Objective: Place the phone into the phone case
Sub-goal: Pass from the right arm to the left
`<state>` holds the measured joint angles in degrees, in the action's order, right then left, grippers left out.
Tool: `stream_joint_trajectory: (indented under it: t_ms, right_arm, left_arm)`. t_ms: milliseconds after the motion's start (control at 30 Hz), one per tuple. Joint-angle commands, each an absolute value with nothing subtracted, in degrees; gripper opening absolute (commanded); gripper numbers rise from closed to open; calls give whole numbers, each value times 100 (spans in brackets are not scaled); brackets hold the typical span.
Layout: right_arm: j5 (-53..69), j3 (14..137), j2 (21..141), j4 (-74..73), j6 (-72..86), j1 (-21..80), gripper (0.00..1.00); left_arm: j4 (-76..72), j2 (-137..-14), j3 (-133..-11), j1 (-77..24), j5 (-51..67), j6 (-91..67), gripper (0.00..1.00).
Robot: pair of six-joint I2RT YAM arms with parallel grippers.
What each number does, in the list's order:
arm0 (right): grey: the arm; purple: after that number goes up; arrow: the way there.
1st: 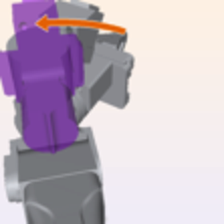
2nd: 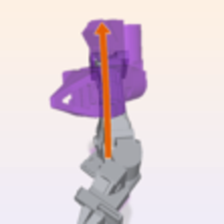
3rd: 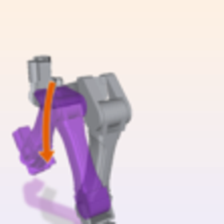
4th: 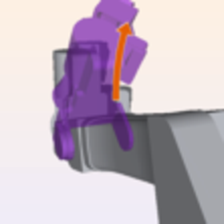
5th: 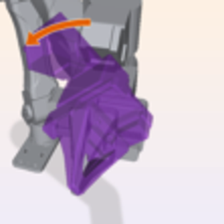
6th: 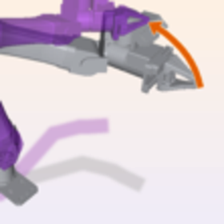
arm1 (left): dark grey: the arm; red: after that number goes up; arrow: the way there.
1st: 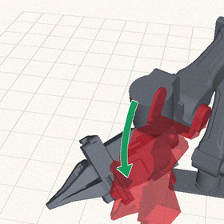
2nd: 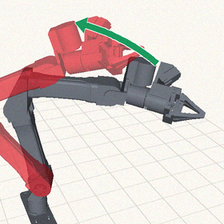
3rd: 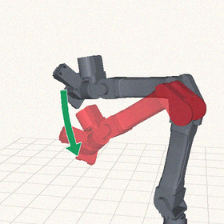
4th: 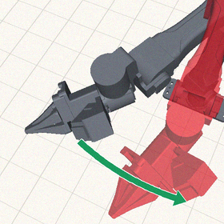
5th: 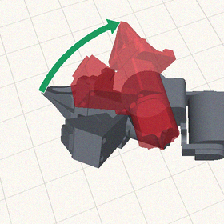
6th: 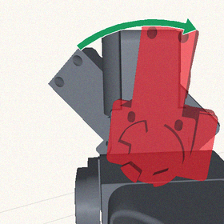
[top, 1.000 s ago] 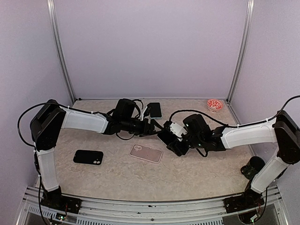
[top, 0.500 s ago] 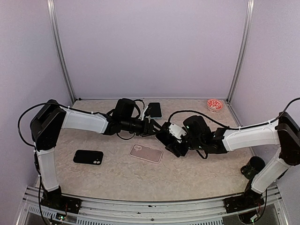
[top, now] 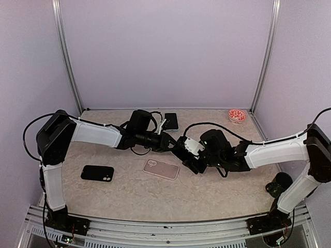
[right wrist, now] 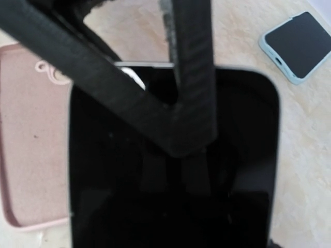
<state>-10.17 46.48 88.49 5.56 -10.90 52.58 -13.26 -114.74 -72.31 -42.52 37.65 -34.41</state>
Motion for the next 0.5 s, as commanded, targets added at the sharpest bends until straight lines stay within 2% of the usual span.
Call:
stream_joint_trajectory:
  t_ms: [0, 133, 333, 467]
  right_arm:
    - [-1270, 4652, 8810, 959, -1198, 5378, 67]
    - [-1437, 4616, 8846, 1021, -1233, 5396, 69]
    - [-1621, 4575, 8912, 1068, -1214, 5396, 76]
    - [-1635, 4463, 8739, 1205, -1183, 5396, 90]
  left_arm:
    - [-1213, -11592, -7339, -4261, 3774, -3392, 11]
    - [-1251, -11593, -7314, -4260, 3802, -3410, 0]
    - [-1355, -11524, -7255, -4254, 3812, -3436, 0]
    - [-1568, -11337, -7107, -4241, 3727, -3437, 0]
